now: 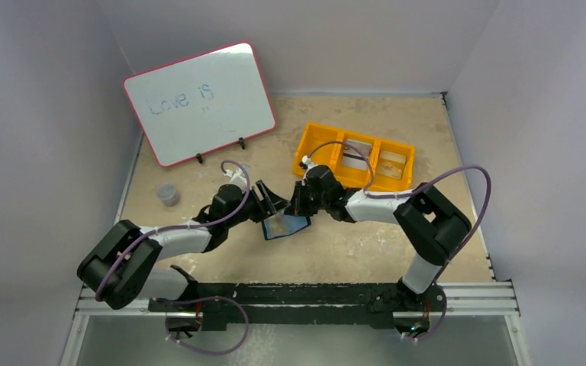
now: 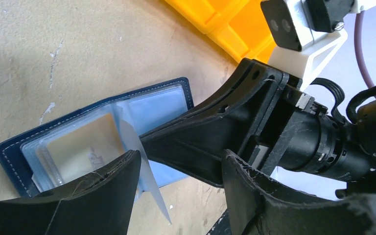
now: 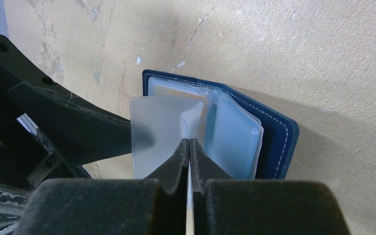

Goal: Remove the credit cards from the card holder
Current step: Adjust the card holder at the center of the board.

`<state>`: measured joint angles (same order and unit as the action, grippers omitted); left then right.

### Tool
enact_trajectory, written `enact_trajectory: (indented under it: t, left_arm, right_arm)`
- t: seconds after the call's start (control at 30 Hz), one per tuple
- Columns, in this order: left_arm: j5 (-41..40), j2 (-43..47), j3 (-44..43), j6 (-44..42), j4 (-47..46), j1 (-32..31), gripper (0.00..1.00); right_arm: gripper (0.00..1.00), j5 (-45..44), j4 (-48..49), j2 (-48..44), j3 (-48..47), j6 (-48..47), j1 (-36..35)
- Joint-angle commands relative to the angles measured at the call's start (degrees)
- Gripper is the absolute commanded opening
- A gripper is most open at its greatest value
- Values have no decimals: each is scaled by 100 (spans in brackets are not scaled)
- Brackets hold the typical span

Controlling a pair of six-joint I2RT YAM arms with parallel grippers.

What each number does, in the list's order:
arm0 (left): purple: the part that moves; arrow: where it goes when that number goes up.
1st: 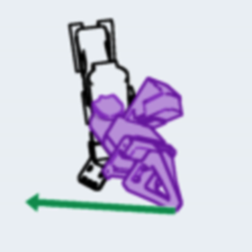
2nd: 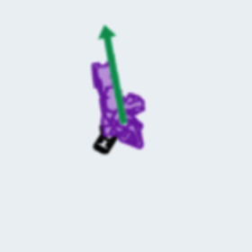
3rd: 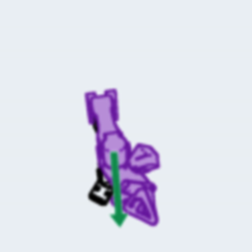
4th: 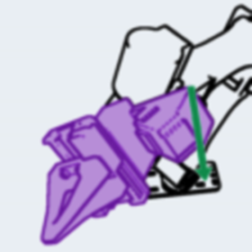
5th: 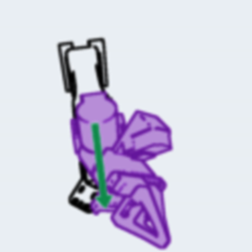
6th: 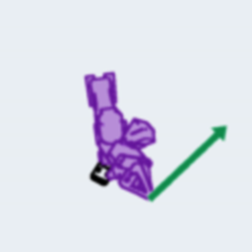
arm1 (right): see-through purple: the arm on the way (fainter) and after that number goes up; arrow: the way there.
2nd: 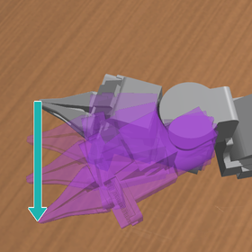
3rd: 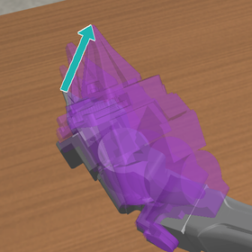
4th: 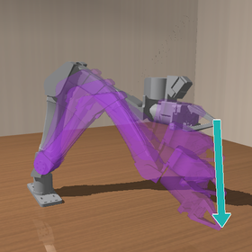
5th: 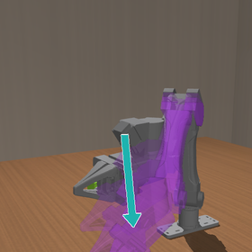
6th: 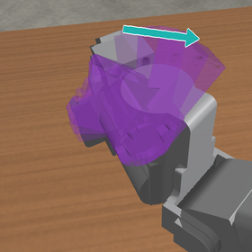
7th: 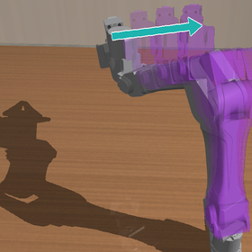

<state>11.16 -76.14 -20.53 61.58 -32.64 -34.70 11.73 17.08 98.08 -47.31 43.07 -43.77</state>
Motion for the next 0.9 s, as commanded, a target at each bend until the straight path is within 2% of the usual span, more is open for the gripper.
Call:
enact_trajectory:
  t: [0.0, 0.07, 0.1, 0.2, 0.47, 0.67, 0.73, 0.87]
  left_arm:
    - [-47, -83, -183, 139, -629, -87, 60]
    - [-29, -168, -196, 146, -695, -113, 60]
    - [-35, -206, -192, 157, -741, -124, 60]
    - [-80, -338, -171, 183, -886, -125, 60]
    - [144, -1040, -490, 425, -1623, -241, 58]
    - [31, -1585, -706, 537, -1806, -449, 56]
    - [-22, -1778, -744, 573, -1870, -488, 55]
    - [-238, -2045, -1002, 381, -1373, -593, 55]
  right_arm:
    - [3, -51, 169, -346, 104, 104, 44]
    - [10, -173, 222, -579, 211, 116, 44]
    - [17, -280, 203, -729, 282, 137, 44]
    - [28, -669, 30, -1181, 415, 207, 46]
    - [27, -2296, -1444, -2083, 450, 620, 48]
    - [27, -3247, -2070, -2912, 702, 938, 44]
    - [28, -3317, -1920, -3271, 820, 774, 48]
    - [36, -2448, -931, -3927, 1197, -102, 45]
